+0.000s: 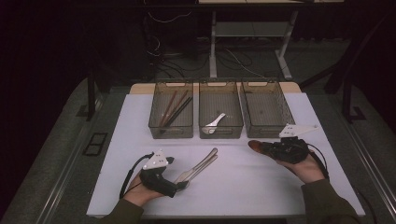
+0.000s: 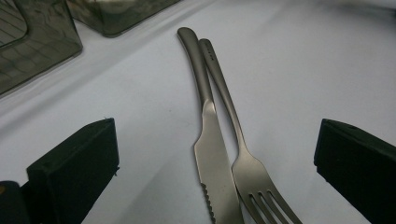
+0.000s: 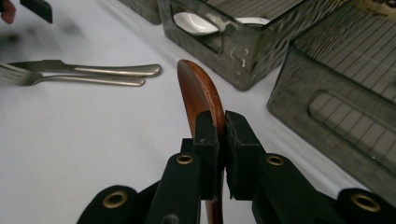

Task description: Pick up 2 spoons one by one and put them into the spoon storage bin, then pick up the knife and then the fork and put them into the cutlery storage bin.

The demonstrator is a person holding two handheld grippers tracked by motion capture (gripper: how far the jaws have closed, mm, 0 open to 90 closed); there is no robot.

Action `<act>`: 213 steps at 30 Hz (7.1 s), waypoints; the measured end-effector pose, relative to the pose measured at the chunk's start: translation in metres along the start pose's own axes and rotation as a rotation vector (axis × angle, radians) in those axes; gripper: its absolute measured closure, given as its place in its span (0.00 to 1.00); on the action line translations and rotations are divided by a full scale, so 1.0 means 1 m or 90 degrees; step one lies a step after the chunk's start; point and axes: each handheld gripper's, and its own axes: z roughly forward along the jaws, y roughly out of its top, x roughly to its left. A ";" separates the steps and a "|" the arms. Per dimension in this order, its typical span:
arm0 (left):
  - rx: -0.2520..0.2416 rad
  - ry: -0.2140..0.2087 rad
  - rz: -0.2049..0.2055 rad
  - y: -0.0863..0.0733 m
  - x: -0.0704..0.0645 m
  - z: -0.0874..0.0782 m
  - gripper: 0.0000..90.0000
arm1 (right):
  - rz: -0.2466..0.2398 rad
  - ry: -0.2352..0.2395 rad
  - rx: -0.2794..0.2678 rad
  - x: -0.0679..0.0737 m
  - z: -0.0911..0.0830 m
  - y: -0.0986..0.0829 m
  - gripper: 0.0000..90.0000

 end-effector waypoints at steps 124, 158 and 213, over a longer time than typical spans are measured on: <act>-0.003 -0.001 -0.008 0.007 -0.006 0.000 0.00 | 0.018 0.008 -0.067 0.000 0.082 0.124 0.20; -0.005 0.035 -0.006 0.019 -0.009 0.002 0.35 | 0.056 0.004 -0.081 0.011 0.002 -0.031 0.20; 0.118 0.015 0.008 0.026 -0.026 0.042 0.94 | 0.048 0.027 -0.048 0.010 -0.001 -0.048 0.20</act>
